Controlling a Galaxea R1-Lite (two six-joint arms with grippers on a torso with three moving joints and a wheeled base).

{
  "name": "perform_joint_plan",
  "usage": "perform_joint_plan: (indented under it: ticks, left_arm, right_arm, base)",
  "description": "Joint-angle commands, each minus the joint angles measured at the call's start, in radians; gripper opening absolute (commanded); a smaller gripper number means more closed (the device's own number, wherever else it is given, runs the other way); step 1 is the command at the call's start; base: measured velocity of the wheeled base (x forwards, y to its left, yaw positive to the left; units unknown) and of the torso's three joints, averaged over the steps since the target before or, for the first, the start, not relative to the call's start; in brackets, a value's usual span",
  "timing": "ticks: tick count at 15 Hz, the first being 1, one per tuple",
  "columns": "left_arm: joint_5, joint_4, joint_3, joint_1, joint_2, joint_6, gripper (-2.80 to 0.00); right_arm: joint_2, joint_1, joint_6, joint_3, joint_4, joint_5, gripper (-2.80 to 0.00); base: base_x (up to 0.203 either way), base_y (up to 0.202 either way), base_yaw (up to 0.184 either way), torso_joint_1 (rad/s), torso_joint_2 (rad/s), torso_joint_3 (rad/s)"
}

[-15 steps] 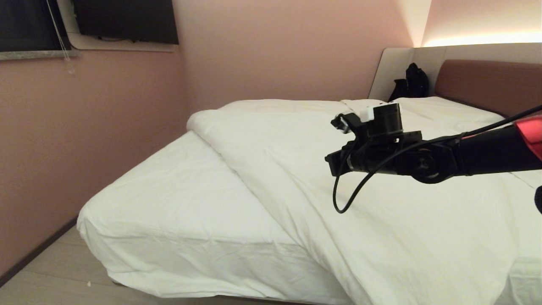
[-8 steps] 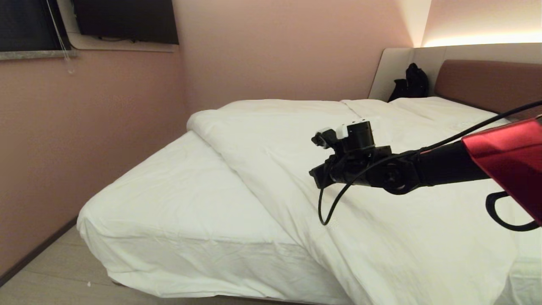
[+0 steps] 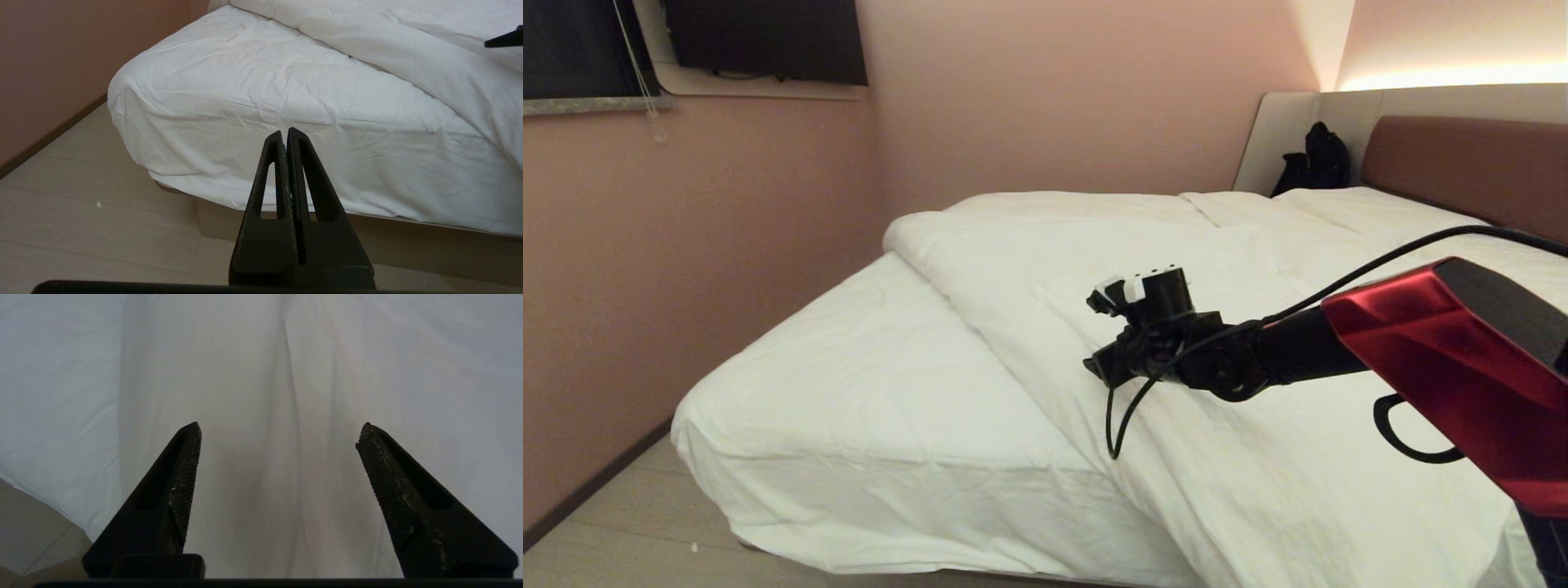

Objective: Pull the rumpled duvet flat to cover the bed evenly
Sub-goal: Hold the folded corner of the quilt

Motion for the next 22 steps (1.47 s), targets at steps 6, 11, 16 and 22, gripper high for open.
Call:
perform_joint_plan:
  ticks: [6, 11, 16, 22]
  left_arm:
    - [0.0, 0.0, 0.0, 0.0, 0.0, -0.001, -2.8]
    - [0.0, 0.0, 0.0, 0.0, 0.0, -0.001, -2.8]
    - [0.0, 0.0, 0.0, 0.0, 0.0, -0.001, -2.8]
    - [0.0, 0.0, 0.0, 0.0, 0.0, -0.001, -2.8]
  right_arm:
    - [0.085, 0.01, -0.027, -0.046, -0.005, -0.148, 0.0]
    - [0.106, 0.02, -0.03, -0.074, -0.003, -0.225, 0.0]
    - [0.116, 0.018, -0.044, -0.099, -0.001, -0.289, 0.0]
    - [0.148, 0.006, -0.09, -0.112, 0.0, -0.354, 0.0]
  base:
    - [0.0, 0.0, 0.0, 0.0, 0.0, 0.0]
    - [0.0, 0.0, 0.0, 0.0, 0.0, 0.0]
    - [0.0, 0.0, 0.0, 0.0, 0.0, 0.0]
    - [0.0, 0.0, 0.0, 0.0, 0.0, 0.0]
